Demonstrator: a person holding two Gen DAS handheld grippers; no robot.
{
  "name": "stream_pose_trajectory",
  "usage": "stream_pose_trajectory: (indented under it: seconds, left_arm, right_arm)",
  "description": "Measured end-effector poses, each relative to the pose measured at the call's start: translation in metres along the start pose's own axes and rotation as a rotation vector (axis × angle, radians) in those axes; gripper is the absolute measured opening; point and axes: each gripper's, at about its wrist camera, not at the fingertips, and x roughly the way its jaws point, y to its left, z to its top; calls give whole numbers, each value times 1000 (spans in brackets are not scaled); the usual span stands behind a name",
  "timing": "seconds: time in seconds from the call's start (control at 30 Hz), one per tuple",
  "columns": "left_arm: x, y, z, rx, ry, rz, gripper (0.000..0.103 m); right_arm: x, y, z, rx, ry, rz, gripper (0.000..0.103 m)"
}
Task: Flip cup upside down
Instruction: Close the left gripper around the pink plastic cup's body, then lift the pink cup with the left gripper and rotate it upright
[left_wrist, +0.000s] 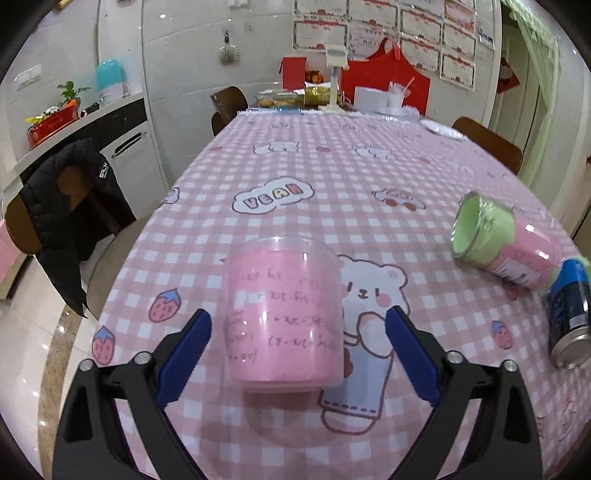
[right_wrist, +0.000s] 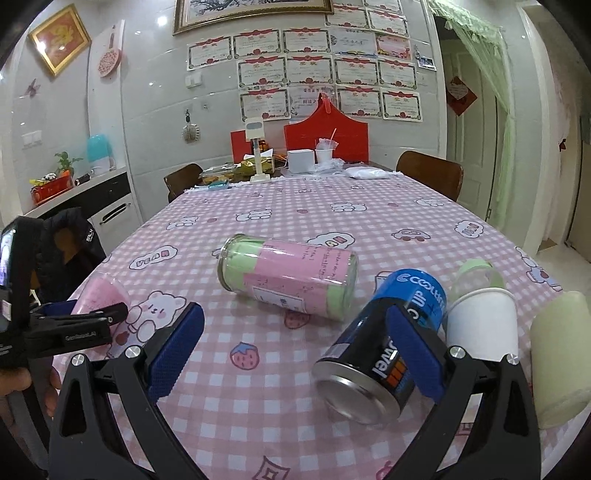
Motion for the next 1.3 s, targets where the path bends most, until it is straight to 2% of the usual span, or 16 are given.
stream_pose_trajectory:
  seconds: [0.07, 0.23, 0.3, 0.43, 0.53, 0.73, 0.87, 1.03, 1.3]
  left_arm:
    - [4, -3, -1, 9, 25, -24, 63]
    - [-4, -16, -6, 33, 18, -67, 63]
    - [-15, -25, -10, 43, 5, -112, 63]
    - [-42, -60, -25, 113, -30, -171, 63]
    - [-53, -82, -39, 156, -26, -228, 63]
    - [-71, -120, -65, 207, -2, -284, 63]
    - [-84, -137, -76, 224, 3, -312, 63]
    - [-81, -149, -84, 223, 41, -349, 63]
    - [-77, -155, -86, 219, 56, -347, 64]
  right_arm:
    - [-2, -2, -2, 4, -2, -6, 95]
    - [-10, -15, -8, 21, 6, -22, 95]
    - [-16, -21, -10, 26, 5, -28, 95]
    - [-33, -36, -14, 42, -6, -54, 95]
    - [-46, -48, -18, 59, -6, -66, 95]
    - [-63, -63, -26, 79, -13, -98, 95]
    - [-68, -69, -32, 87, -5, -107, 95]
    - [-73, -74, -36, 94, -4, -111, 95]
    - [-71, -75, -37, 113, 20, -77, 95]
